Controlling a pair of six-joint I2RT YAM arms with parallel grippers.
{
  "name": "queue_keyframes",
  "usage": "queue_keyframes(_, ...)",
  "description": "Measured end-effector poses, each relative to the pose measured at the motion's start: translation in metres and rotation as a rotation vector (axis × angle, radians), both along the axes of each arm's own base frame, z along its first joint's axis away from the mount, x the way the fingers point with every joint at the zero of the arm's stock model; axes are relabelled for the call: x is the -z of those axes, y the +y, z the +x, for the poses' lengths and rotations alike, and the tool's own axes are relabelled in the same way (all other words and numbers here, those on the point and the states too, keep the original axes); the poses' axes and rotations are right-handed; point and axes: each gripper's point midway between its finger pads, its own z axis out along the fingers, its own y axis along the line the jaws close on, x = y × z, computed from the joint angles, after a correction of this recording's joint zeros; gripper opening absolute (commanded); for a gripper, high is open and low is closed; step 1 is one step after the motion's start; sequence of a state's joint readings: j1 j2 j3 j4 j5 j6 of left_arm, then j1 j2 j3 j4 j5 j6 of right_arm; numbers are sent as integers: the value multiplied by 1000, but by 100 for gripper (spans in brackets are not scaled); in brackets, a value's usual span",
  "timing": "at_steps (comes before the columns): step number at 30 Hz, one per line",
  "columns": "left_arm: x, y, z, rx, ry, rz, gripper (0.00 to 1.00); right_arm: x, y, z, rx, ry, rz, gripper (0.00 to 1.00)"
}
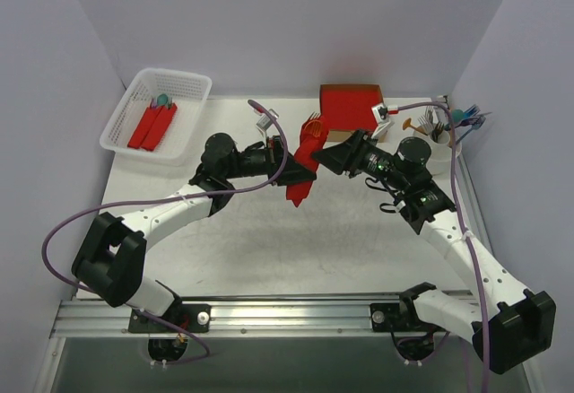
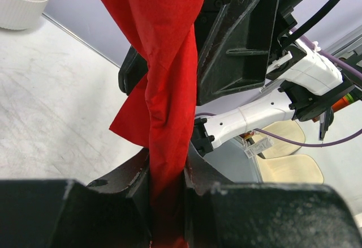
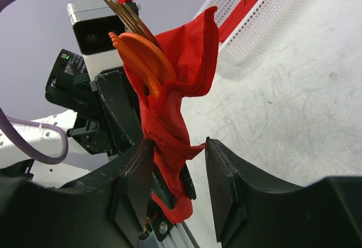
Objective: Place the utensils on the paper napkin and roll it up
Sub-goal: Roll the napkin.
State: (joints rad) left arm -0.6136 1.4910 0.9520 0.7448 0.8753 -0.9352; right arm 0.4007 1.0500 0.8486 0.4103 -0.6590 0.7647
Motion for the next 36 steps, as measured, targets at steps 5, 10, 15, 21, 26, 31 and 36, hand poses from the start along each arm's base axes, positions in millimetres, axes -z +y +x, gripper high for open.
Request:
queue_keyframes(5,0,0,0,1,0,0,2,-4,1,0,-4,-8,17,38)
queue_keyframes(10,0,-1,-1,1,-1,1,2,-11,2,-1,-12,-23,39,37)
queue_keyframes(15,0,-1,-1,1,-2,0,3,-12,4,0,-19,-23,50,32)
queue_keyframes(21,-1,-1,-1,4,-4,-5,2,-15,5,-1,-27,-35,58,31)
queue_keyframes(26,-1,-3,-1,8,2,-14,2,-18,5,-1,-31,-47,62,31)
queue_keyframes(31,-3,-5,-2,17,12,-28,2,-19,6,0,-32,-58,66,26)
queue_keyframes(36,-3,-5,-3,21,17,-37,2,-19,6,0,-37,-68,69,20)
